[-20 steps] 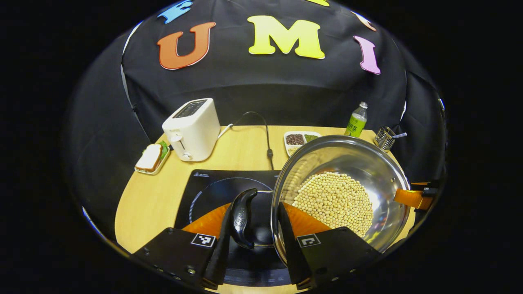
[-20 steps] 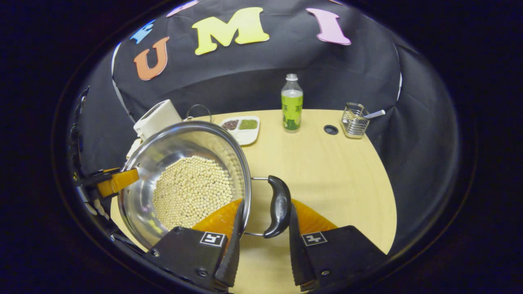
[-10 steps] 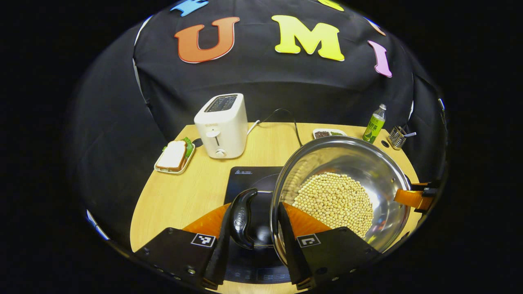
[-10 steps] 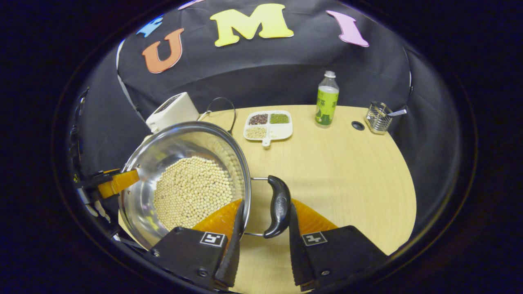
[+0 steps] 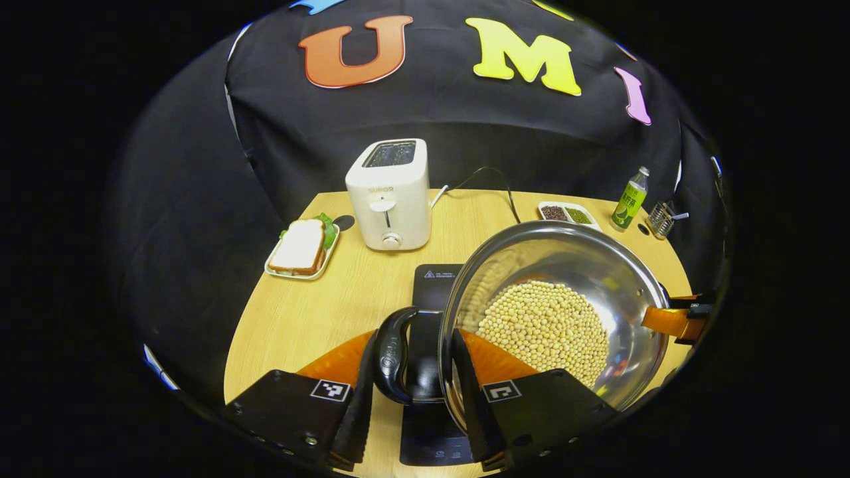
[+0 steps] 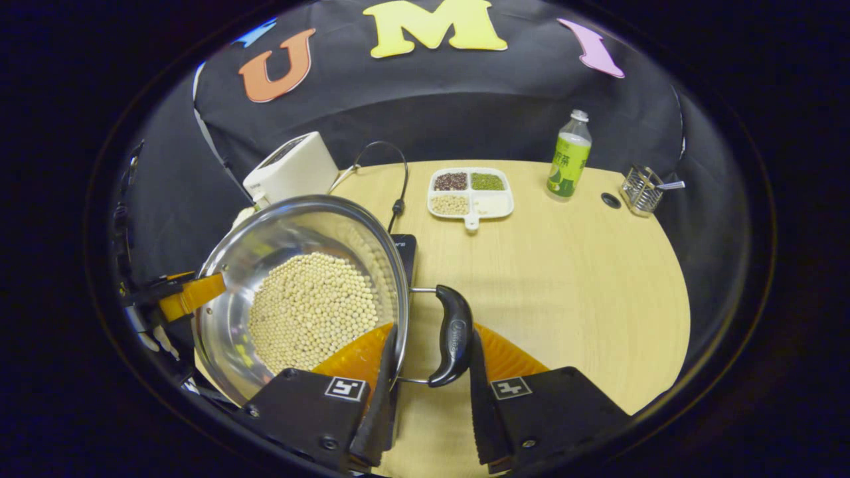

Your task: First push the handle of the pot to place it horizontally, then grasp the pot with both hands and set it on the induction cooktop.

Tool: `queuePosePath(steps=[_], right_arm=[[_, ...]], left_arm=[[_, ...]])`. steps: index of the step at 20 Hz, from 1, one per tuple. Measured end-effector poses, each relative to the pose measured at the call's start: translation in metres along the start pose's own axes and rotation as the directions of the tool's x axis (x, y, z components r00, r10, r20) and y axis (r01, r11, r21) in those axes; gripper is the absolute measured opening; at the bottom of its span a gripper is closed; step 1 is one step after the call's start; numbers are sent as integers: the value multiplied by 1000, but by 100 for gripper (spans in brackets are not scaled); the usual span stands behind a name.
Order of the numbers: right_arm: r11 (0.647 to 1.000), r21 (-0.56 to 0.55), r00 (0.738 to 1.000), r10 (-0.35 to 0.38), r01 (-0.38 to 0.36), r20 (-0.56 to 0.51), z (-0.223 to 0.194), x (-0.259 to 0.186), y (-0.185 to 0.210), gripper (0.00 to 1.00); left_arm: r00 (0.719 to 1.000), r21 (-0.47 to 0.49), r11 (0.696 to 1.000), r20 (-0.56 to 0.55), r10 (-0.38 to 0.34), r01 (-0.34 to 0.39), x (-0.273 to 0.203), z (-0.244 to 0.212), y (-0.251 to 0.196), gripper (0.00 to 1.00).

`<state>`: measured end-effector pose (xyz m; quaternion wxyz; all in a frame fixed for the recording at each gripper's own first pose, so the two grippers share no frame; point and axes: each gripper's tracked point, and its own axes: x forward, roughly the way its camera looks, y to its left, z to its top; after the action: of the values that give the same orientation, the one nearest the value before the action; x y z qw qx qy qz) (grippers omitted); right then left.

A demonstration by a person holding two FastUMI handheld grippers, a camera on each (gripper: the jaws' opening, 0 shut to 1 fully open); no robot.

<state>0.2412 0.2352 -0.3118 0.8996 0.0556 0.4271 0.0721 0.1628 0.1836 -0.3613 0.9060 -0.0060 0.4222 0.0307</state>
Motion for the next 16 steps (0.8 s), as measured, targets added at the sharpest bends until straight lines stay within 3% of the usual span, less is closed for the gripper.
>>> queuePosePath(steps=[12, 16], right_arm=[[998, -54, 999, -36, 37, 10, 0, 17, 10, 51], [1000, -11, 999, -27, 28, 32, -2, 17, 9, 53]], left_arm=[[999, -36, 999, -20, -29, 29, 25, -19, 12, 57], [999, -18, 999, 23, -38, 39, 28, -16, 11, 58]])
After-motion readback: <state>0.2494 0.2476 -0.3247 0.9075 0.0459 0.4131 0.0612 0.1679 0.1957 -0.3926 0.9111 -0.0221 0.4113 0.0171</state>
